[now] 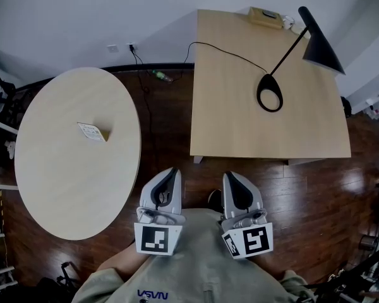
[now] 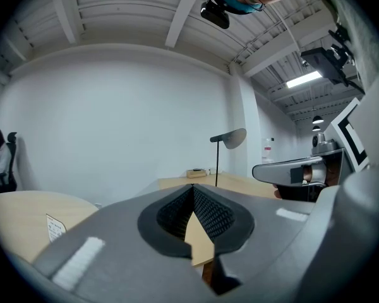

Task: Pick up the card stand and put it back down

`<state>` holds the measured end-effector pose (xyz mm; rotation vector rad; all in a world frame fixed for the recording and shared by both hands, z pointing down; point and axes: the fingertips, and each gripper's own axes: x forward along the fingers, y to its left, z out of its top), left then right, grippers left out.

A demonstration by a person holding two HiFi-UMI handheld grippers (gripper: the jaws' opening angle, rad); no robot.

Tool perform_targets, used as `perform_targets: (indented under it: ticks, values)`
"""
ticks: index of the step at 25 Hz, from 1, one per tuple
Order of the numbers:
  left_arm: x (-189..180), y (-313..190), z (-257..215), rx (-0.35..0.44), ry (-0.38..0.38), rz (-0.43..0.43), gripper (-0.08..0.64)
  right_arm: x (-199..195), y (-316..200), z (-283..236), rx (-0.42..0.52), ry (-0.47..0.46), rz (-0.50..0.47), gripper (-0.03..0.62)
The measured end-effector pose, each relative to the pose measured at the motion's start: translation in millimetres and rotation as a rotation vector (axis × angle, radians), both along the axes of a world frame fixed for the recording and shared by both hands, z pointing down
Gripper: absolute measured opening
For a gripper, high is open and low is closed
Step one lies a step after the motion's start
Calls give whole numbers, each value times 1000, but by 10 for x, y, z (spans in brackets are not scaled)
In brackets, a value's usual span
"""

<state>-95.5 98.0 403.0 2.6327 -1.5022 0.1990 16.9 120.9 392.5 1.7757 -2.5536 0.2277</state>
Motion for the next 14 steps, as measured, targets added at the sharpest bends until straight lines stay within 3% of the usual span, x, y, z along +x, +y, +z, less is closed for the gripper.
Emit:
perform_targets:
  ticks: [14]
  values:
    - [12,-19,-16,12,-4,8,8,26,-10,15,-9,7,4,0]
